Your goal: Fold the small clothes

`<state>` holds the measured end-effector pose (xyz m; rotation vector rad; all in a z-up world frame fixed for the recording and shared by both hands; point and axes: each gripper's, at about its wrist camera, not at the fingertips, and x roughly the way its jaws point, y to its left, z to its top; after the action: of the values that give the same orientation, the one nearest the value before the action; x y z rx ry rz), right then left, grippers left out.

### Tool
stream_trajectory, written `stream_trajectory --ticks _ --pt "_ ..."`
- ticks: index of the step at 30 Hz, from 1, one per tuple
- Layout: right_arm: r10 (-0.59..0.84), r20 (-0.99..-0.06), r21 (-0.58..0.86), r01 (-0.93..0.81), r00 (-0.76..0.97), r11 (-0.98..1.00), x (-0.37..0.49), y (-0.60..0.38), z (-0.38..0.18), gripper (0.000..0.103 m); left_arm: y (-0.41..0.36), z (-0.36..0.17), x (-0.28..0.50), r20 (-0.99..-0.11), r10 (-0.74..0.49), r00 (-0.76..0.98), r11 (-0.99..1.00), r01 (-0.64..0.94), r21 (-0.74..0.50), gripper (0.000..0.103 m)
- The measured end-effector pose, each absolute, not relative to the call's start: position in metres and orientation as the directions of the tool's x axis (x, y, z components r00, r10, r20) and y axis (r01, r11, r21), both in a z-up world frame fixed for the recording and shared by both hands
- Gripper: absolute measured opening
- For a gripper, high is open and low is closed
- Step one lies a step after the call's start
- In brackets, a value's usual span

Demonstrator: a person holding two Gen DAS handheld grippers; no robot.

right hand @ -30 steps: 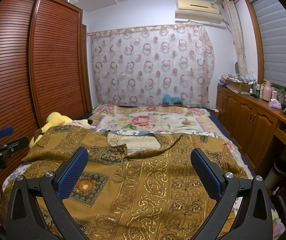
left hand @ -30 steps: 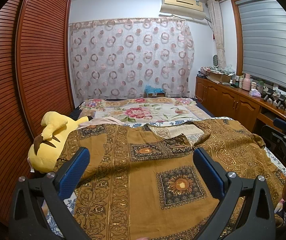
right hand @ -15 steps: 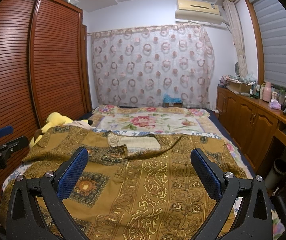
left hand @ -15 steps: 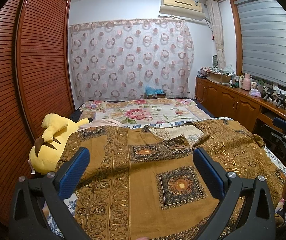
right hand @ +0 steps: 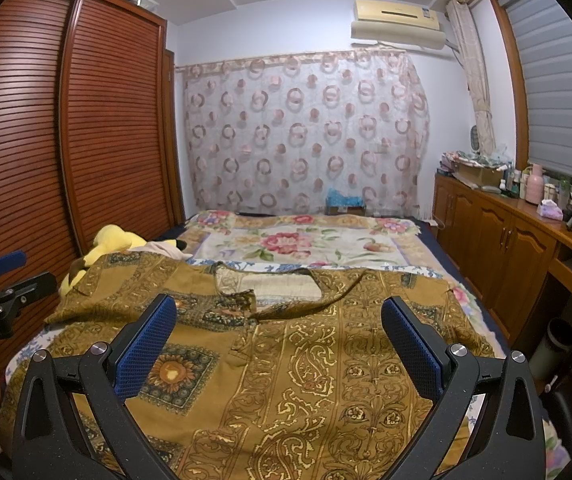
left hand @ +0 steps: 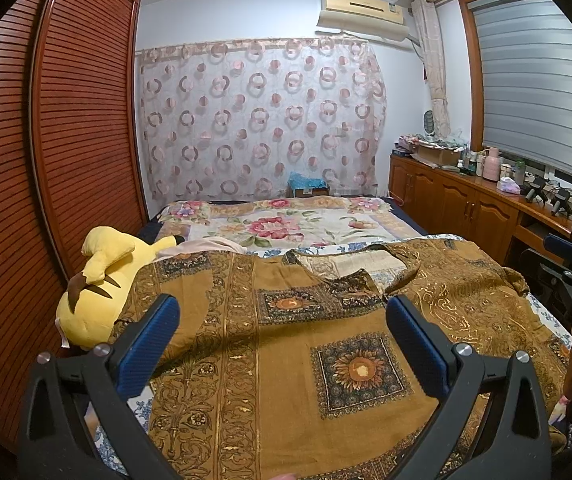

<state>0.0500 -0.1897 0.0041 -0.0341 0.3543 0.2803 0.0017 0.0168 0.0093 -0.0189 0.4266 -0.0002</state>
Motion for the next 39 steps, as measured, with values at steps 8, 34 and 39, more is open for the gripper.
stream_trajectory --ticks 8,34,39 --pt "0.312 -0.367 0.035 -0.322 0.876 0.946 0.054 -0.188 -0.006 0.103 0.039 0.017 0.004 -0.440 0.001 0.898 1.000 -0.013 -0.025 0.103" --pt "0.447 -0.539 -0.054 -0.559 0.714 0.827 0.095 -0.100 -0.054 0.103 0.165 -0.077 0.027 -0.646 0.068 0.761 0.991 -0.129 -0.047 0.103" --pt "0.471 -0.570 -0.030 -0.589 0.674 0.807 0.104 -0.090 -0.061 0.103 0.192 -0.084 0.028 -0.671 0.024 0.741 0.986 -0.130 -0.108 0.095"
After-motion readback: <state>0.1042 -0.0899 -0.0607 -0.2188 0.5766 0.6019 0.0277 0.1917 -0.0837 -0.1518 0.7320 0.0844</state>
